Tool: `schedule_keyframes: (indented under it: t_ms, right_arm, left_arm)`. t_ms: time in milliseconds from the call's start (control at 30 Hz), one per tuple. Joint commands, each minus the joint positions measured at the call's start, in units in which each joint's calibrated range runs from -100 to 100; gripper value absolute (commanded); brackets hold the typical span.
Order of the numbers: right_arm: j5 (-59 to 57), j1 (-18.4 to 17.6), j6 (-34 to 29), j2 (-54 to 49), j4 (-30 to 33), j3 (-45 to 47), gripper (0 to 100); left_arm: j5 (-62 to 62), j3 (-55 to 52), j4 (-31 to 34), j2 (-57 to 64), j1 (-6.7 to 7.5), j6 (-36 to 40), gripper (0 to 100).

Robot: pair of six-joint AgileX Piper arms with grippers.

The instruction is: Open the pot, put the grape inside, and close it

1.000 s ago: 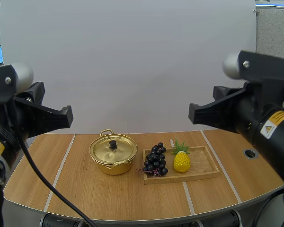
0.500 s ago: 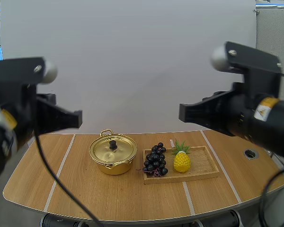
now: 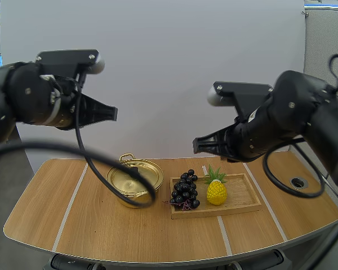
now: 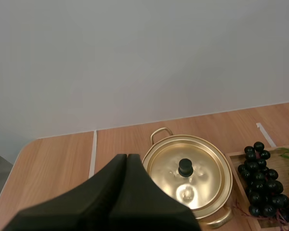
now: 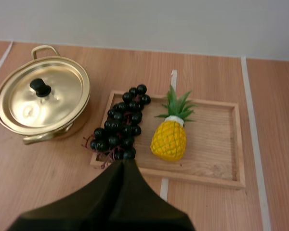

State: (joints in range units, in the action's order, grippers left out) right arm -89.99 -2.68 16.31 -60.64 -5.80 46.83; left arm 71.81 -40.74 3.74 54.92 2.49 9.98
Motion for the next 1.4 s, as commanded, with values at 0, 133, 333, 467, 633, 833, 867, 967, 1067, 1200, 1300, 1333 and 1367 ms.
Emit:
schedule_keyframes:
  t_ms: [0, 133, 333, 467, 633, 833, 867, 967, 1067, 1200, 1300, 1333, 1367]
  right_arm:
    - [-0.8, 0.2, 0.9, 2.7, -0.4, -0.5, 0]
    - [-0.8, 0.2, 0.9, 5.2, -0.4, -0.5, 0]
    - [-1.2, 0.2, 0.9, 5.5, -0.5, -0.5, 0]
    - [-1.3, 0.2, 0.9, 5.5, 0.1, -0.5, 0]
    - [-1.3, 0.2, 0.9, 5.5, 0.1, -0.5, 0]
    - [-1.0, 0.2, 0.9, 5.5, 0.1, -0.5, 63]
    - [-0.8, 0.2, 0.9, 5.5, 0.1, -0.5, 77]
    - [-0.8, 0.2, 0.9, 5.5, 0.1, -0.5, 100]
    - [-0.8, 0.2, 2.5, 5.5, 0.1, -0.5, 100]
    - [-0.8, 0.2, 2.4, 5.5, 0.1, -0.5, 100]
    - [-0.8, 0.2, 2.4, 5.5, 0.1, -0.5, 100]
    - [-0.8, 0.2, 2.4, 5.5, 0.0, -0.5, 100]
    - [-0.8, 0.2, 2.4, 5.5, 0.0, -0.5, 100]
  left_arm:
    - [0.3, 0.6, -0.9, -3.1, 0.2, -0.9, 0]
    - [1.0, 0.6, -0.9, -6.8, 0.2, -2.1, 0]
    - [1.6, 0.6, -0.9, -10.4, 0.2, -2.1, 1]
    - [1.6, 0.6, -0.9, -10.7, 0.2, -2.9, 14]
    - [2.3, 0.6, -0.9, -10.7, 0.2, -4.7, 60]
    - [5.6, 0.6, -0.9, -10.7, 0.2, -8.5, 100]
    - [6.2, 0.6, -0.9, -10.7, 0.2, -8.8, 100]
    - [7.1, 0.6, -1.1, -10.7, 0.2, -10.3, 100]
    - [7.6, 0.6, -2.9, -10.7, 0.2, -12.1, 100]
    - [7.6, 0.6, -4.6, -10.7, 0.2, -13.0, 100]
    - [7.6, 0.6, -4.6, -10.7, 0.2, -13.0, 100]
    - [7.6, 0.6, -4.6, -10.7, 0.2, -13.0, 100]
    - [7.6, 0.6, -4.6, -10.7, 0.2, -13.0, 100]
